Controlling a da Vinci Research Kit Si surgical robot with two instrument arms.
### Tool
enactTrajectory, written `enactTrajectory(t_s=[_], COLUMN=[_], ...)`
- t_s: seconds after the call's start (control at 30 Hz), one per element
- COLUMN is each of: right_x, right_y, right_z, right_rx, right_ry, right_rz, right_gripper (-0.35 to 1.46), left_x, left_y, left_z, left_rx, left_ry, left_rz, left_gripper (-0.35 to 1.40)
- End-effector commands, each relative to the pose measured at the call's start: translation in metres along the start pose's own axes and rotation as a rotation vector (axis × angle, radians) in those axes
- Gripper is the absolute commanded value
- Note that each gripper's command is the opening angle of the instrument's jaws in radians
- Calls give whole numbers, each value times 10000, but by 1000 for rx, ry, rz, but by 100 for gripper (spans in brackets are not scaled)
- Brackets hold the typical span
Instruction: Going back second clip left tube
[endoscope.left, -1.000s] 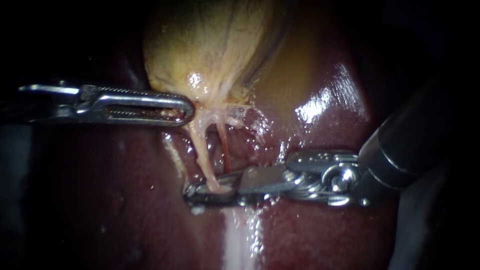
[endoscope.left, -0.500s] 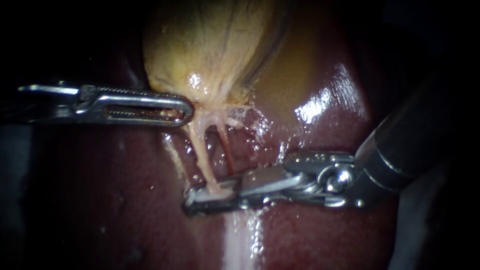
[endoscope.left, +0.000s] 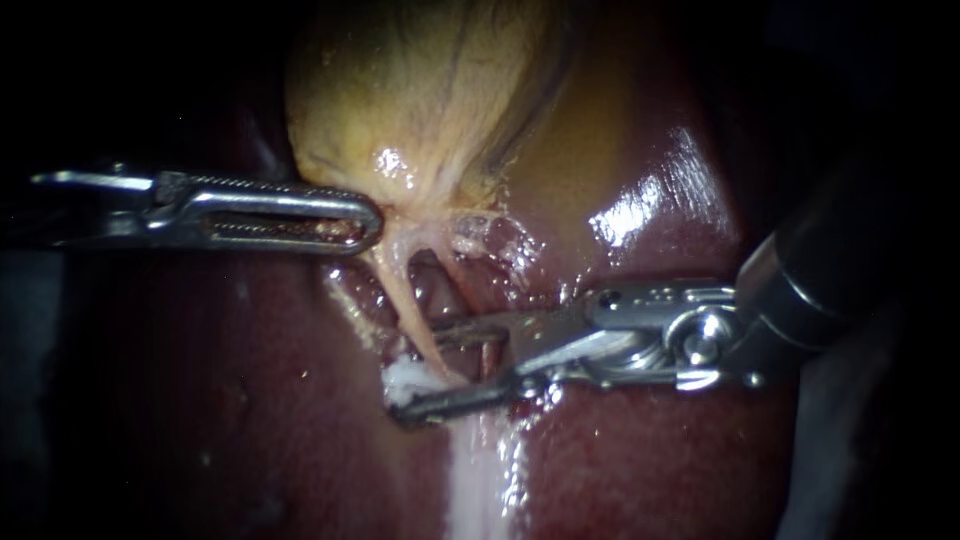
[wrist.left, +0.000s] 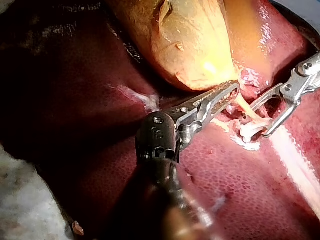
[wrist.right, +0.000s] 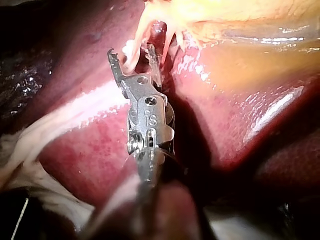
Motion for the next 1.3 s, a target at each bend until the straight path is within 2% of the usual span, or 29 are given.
enactTrajectory(t_s=[0.03, 0.2, 0.37, 0.67, 0.8, 1.0, 1.3], right_x=[0, 7, 19, 37, 37, 36, 36], right_y=[-1, -6, -10, -8, -8, -9, -9], right_z=[-5, -39, -79, -134, -137, -137, -137], right_rx=[3, 19, 29, -21, -22, -22, -22], right_ry=[0, -4, -4, 0, -1, -1, -1], right_rz=[-5, -75, -132, -217, -227, -228, -228], right_gripper=[49, 49, 49, 49, 49, 49, 49], left_x=[0, 0, 0, 0, 1, 0, -3], left_y=[-1, -1, -1, -2, -5, -18, -42], left_z=[0, 0, 0, 1, 2, 12, 44], left_rx=[0, -1, -1, 0, 0, 2, 12], left_ry=[0, 0, 0, 0, 0, 1, 4], left_rz=[0, 0, 0, 0, 0, 4, 12], left_gripper=[-35, -35, -35, -35, -35, -35, -35])
